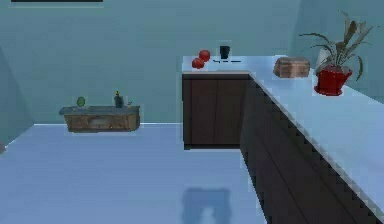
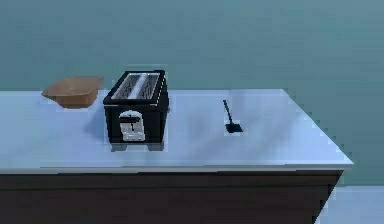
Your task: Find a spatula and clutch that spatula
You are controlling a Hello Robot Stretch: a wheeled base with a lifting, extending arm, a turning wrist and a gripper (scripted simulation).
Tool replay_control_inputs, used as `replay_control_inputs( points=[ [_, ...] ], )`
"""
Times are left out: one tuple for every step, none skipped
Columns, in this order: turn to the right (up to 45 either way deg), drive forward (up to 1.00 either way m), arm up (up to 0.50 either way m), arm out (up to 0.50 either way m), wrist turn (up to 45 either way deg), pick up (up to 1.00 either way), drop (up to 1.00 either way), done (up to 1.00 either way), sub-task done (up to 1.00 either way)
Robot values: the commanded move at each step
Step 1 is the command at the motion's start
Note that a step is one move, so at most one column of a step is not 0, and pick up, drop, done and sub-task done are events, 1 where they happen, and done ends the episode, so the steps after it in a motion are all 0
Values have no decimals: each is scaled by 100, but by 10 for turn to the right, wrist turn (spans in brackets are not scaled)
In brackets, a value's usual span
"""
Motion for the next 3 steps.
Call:
replay_control_inputs(
  points=[
    [90, 0, 0, 0, 0, 0, 0, 0, 0],
    [30, 0, 0, 0, 0, 0, 0, 0, 0],
    [450, 0, 0, 0, 0, 0, 0, 0, 0]
  ],
)
